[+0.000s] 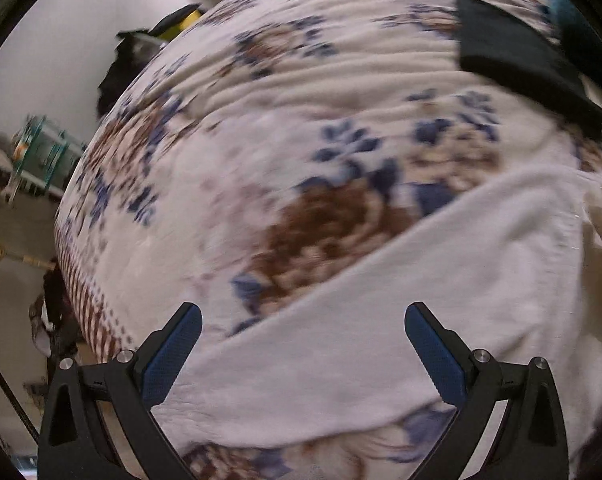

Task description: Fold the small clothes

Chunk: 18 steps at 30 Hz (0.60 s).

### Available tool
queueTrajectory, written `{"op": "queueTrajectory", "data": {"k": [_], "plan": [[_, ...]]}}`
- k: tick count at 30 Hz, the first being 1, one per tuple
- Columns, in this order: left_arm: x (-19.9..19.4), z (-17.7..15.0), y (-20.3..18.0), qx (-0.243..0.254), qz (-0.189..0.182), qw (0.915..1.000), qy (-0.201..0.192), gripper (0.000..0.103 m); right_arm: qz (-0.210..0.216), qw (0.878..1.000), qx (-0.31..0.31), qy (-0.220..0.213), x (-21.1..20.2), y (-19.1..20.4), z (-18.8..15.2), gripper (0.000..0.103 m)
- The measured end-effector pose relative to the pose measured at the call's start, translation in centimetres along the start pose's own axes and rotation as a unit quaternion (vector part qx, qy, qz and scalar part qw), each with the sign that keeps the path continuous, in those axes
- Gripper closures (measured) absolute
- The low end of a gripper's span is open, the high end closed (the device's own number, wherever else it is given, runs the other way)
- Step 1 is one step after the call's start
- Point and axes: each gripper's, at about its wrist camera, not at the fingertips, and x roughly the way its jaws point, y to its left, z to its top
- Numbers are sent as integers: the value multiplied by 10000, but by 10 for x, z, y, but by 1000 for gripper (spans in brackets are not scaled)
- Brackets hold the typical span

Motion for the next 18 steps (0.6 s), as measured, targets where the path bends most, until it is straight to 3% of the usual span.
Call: {"op": "queueTrajectory", "data": {"k": [2,5,7,8,10,11,12,13,15,18], "plan": [[9,-2,20,-140,20,9999,80,0,-55,9993,-355,124,25,58,-12,95],[20,-6,39,-270,-24,9994,204,0,-127,9979,-606,169,32,100,-30,95],[26,-10,53,-351,-60,9989,315,0,-207,9962,-760,382,40,120,-34,94],[27,-13,59,-408,-101,9984,367,0,-171,9956,-733,550,37,110,-33,91],[27,-23,78,-598,-248,9967,494,0,68,9948,-424,928,36,100,-34,73],[26,-29,87,-687,-304,9955,583,0,374,9932,-148,1093,33,91,-35,50],[25,-40,101,-838,-412,9932,699,0,443,9926,31,1127,26,79,-35,34],[24,-47,108,-958,-503,9910,792,0,425,9926,142,1128,17,65,-35,31],[25,-71,130,-1397,-817,9804,1122,0,276,9927,424,1094,-1,39,-41,27],[38,-112,160,-2347,-1666,9419,1729,0,-90,9904,736,1169,-25,-1,-54,21]]}}
